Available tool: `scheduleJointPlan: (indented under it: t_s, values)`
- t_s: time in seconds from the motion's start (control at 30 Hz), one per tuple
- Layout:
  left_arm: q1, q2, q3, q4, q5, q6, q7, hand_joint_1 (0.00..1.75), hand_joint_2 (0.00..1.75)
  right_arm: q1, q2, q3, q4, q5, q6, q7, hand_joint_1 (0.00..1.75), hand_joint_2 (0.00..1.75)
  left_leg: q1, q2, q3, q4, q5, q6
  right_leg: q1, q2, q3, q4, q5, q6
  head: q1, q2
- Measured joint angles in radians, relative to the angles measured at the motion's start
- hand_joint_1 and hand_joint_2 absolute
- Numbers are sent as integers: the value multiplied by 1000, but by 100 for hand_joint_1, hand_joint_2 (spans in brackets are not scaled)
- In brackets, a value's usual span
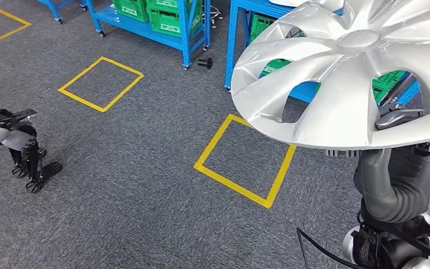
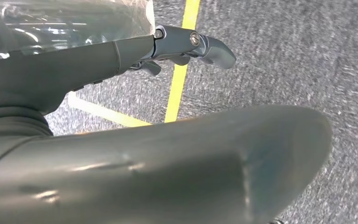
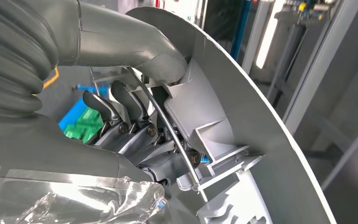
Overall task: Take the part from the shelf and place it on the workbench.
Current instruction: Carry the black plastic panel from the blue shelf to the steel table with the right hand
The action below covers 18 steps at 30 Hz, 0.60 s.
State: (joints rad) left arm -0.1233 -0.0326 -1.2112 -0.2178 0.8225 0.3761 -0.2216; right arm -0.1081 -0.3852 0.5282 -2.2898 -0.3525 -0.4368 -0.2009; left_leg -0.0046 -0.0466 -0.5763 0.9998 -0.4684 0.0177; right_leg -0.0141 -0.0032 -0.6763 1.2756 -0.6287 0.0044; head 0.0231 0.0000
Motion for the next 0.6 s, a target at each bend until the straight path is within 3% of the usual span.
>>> scheduleJointPlan:
  t_s: [0.03,0.1,0.17,0.23,0.27,0.33,0.4,0.47,0.5,0.53,0.6]
  values:
    - [1,0,0,0,0,0,0,0,175,0,0,0,0,0,0,0,175,175,0,-15,-1,3,0,-1,-1,6,23,-48,35,-2,2,0]
    - [0,-2,0,0,0,0,0,0,175,0,0,0,0,2,-1,1,175,175,0,-43,-6,12,0,-6,-5,50,84,-178,96,-9,6,0]
    - [-2,-3,0,0,0,0,0,0,175,0,-1,0,0,4,-3,1,175,175,2,-66,-21,19,4,-17,-7,82,110,-243,109,-14,8,0]
    - [0,-3,0,0,0,0,0,0,175,-1,-2,0,0,5,-3,2,175,175,5,-88,-33,20,11,-32,-6,67,108,-250,108,-21,8,0]
    - [3,-3,0,0,0,0,0,0,175,-1,-2,0,0,5,-3,2,175,175,5,-84,-38,22,9,-38,-8,55,109,-254,111,-26,7,0]
    - [5,-3,0,0,0,1,0,0,175,-1,-2,0,0,6,-4,2,175,175,3,-36,-61,69,-23,-48,-11,27,114,-262,115,-36,-2,0]
    - [2,-3,0,0,1,2,0,0,175,0,-2,-1,-1,6,-6,2,175,175,6,19,-113,188,-85,-58,-9,-3,117,-263,115,-41,-13,0]
    - [1,-4,0,0,1,3,0,0,175,0,-2,0,0,7,-6,2,175,175,11,33,-153,286,-118,-63,-8,-33,117,-262,113,-42,-20,0]
    - [2,-4,0,0,1,3,0,0,175,0,-2,0,0,7,-6,2,175,175,12,35,-150,286,-108,-64,-8,-47,117,-261,112,-41,-22,0]
    - [3,-3,0,0,1,3,0,0,175,0,-2,0,0,7,-6,2,175,175,13,40,-126,245,-82,-63,-8,-59,119,-261,110,-40,-25,0]
    - [2,-3,0,0,1,4,0,0,175,0,-2,0,0,7,-6,2,175,175,7,77,-52,110,-25,-57,-5,-83,122,-260,106,-33,-29,0]
